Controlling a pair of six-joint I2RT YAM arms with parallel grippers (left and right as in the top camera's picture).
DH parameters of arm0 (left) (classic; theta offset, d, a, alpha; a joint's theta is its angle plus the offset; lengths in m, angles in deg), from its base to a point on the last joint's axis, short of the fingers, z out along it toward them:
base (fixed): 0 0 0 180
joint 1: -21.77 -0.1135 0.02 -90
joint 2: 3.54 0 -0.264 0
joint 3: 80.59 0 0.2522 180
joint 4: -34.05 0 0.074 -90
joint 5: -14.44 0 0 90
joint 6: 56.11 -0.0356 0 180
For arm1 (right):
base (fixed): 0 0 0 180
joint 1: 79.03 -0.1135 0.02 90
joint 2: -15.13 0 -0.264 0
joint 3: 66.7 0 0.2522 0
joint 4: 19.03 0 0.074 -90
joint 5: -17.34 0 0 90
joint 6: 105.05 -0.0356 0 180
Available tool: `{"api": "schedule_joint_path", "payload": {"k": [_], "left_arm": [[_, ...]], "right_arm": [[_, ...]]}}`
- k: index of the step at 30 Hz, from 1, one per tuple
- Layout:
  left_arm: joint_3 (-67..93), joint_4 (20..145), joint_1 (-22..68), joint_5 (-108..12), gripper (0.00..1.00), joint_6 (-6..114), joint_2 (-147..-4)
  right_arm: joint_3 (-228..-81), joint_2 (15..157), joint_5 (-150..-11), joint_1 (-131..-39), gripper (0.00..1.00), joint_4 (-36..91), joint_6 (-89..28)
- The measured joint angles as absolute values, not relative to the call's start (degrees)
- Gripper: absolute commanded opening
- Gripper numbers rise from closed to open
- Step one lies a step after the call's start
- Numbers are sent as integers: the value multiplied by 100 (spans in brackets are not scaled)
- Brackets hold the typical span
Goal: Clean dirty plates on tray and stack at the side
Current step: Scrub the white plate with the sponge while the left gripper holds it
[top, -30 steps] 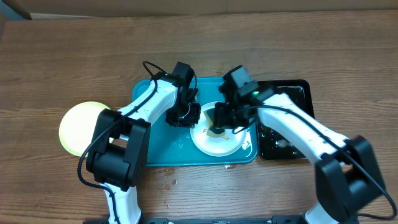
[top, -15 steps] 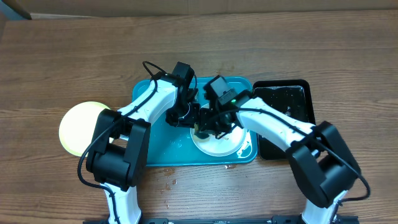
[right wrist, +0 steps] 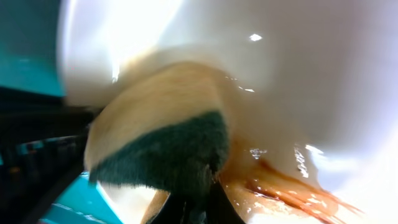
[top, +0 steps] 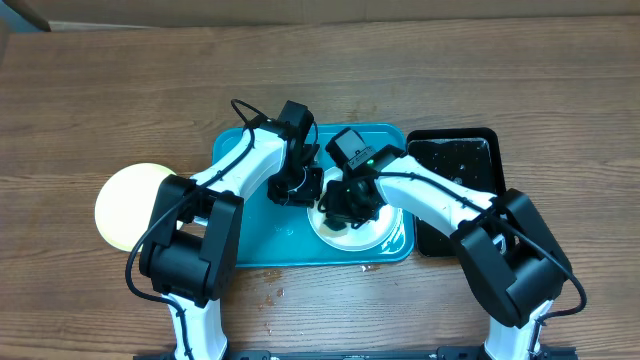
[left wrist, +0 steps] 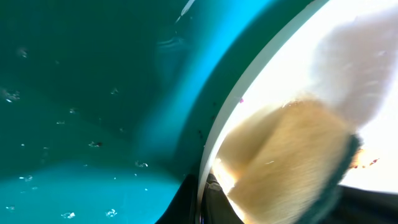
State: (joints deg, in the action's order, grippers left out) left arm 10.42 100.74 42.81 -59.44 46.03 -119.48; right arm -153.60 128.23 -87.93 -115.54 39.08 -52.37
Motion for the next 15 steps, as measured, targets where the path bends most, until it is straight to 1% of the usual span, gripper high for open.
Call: {"api": "schedule_joint_path", "payload": {"k": [9, 15], "left_arm": [[1042, 10124, 4279, -5949, 4, 4730, -11948], [1042, 10137, 4254, -5929, 4, 4756, -11948]], "right_arm": [[-15408, 12764, -8358, -11031, 4, 4632, -5215], [-15382, 12608, -7700, -10896, 4, 4890, -5027]]}}
